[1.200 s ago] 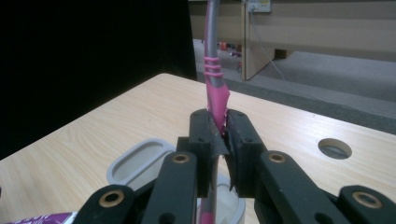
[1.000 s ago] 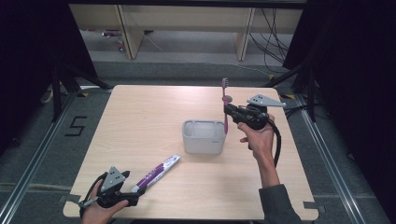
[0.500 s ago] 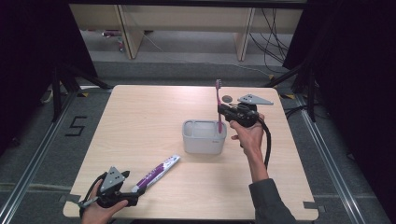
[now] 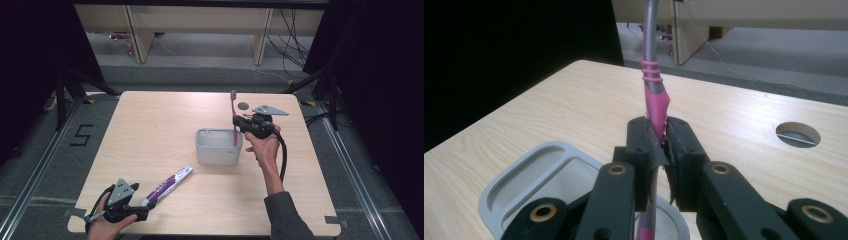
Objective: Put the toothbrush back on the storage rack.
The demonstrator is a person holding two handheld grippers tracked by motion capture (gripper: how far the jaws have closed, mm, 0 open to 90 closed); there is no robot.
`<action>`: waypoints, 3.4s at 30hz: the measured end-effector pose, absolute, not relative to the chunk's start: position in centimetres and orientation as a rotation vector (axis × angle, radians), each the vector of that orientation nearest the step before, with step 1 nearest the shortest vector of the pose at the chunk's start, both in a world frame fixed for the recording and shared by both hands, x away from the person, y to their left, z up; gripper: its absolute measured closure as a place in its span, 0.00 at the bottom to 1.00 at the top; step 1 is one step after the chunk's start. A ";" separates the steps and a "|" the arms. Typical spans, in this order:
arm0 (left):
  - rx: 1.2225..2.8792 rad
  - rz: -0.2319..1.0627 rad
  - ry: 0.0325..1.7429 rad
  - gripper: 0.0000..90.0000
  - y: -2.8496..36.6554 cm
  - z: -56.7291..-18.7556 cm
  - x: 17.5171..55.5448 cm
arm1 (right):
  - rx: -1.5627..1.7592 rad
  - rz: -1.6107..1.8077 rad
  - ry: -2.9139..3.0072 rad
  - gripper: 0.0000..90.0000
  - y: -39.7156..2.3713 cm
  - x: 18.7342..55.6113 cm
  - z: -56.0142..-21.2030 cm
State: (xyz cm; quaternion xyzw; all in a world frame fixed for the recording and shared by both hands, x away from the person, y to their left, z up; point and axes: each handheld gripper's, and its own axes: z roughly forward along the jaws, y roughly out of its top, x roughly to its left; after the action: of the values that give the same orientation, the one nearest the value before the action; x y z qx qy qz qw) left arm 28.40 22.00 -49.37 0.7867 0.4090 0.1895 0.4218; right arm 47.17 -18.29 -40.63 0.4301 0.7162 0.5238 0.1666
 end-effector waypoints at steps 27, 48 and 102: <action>1.982 0.474 1.016 0.18 21.9 -49.4 28.4 | 1.252 1.467 2.062 0.90 -18.8 47.3 -42.9; 1.974 0.471 1.025 0.18 21.9 -49.5 28.4 | 1.194 1.419 2.096 0.87 -19.1 46.7 -43.1; 1.991 0.481 1.020 0.18 22.0 -49.4 28.4 | 1.260 1.322 2.143 0.38 -24.8 37.2 -42.6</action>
State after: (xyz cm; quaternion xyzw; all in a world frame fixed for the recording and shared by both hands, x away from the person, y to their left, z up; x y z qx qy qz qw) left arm 28.40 21.98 -49.42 0.7921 0.4058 0.1913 0.4139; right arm 37.23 -24.79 -42.60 0.4416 0.7511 0.4633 0.1622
